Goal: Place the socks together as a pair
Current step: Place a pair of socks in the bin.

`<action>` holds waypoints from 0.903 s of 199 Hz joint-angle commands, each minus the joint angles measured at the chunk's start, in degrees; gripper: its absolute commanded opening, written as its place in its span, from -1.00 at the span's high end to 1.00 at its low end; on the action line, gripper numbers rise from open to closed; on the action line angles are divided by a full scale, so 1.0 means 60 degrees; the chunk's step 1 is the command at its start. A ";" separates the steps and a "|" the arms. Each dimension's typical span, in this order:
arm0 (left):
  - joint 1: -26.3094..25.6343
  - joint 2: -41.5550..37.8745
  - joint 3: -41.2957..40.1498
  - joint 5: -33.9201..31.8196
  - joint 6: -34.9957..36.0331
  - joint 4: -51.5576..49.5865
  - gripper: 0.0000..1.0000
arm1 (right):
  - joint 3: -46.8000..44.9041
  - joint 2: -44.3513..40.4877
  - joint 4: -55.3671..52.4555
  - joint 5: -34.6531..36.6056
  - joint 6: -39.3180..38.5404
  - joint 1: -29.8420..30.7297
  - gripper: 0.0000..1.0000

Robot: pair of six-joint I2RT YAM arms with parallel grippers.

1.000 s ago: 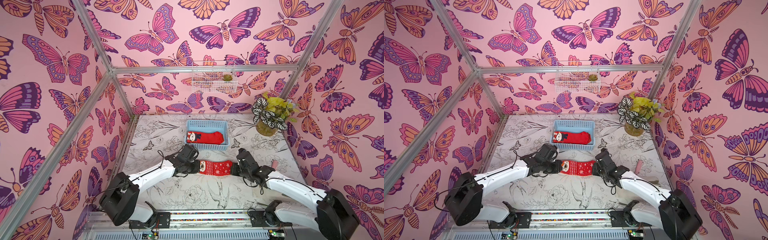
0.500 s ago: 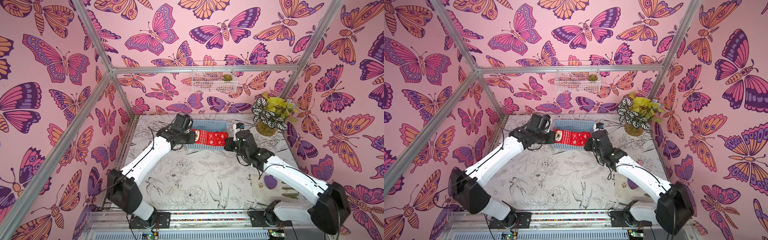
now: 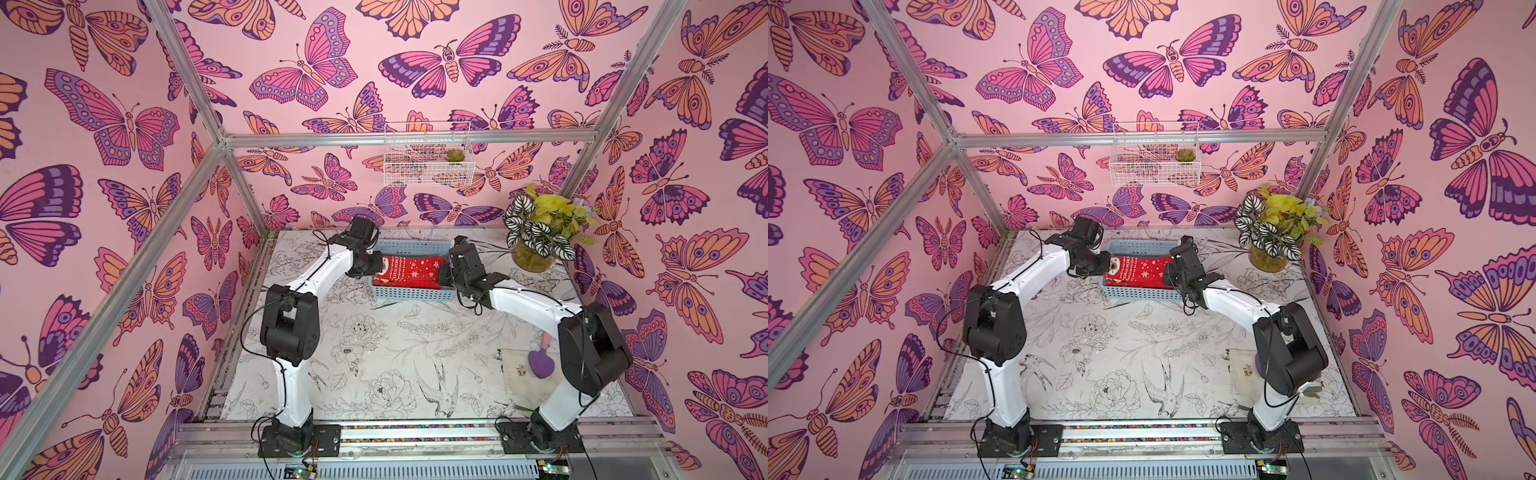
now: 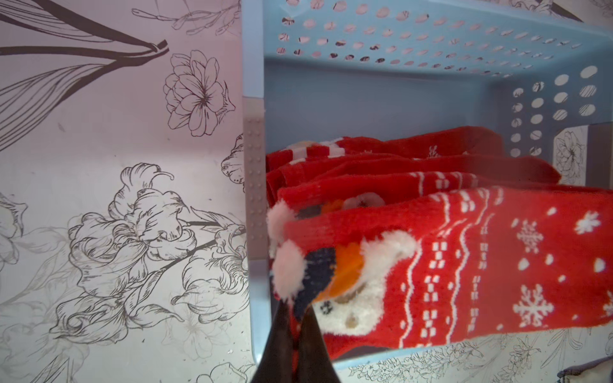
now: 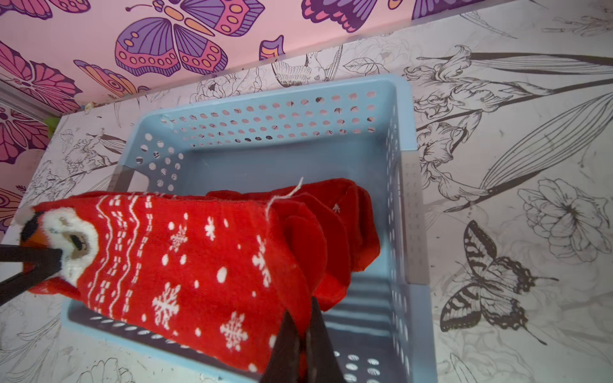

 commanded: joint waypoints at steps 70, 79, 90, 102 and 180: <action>0.0005 0.0350 0.0894 0.1097 0.0144 -0.0476 -0.38 | 0.1267 0.0546 -0.0961 -0.0736 -0.0328 -0.0359 0.19; -0.0048 0.0191 0.0997 0.1095 0.0103 -0.0525 -0.82 | 0.1138 0.0119 -0.0936 -0.0902 -0.0314 -0.0364 0.04; -0.0085 -0.0081 0.1129 0.1021 0.0041 -0.0550 -1.00 | 0.1002 -0.0437 -0.0946 -0.0916 -0.0372 -0.0362 -0.03; -0.0085 -0.0447 0.1234 0.0824 -0.0068 -0.0619 -0.99 | 0.0917 -0.1094 -0.1303 -0.0793 -0.0480 -0.0365 -0.06; -0.0553 -0.5480 -0.3160 -0.1222 -0.0453 0.1498 -0.61 | -0.2343 -0.6151 -0.1915 0.1923 -0.1894 -0.0375 -0.09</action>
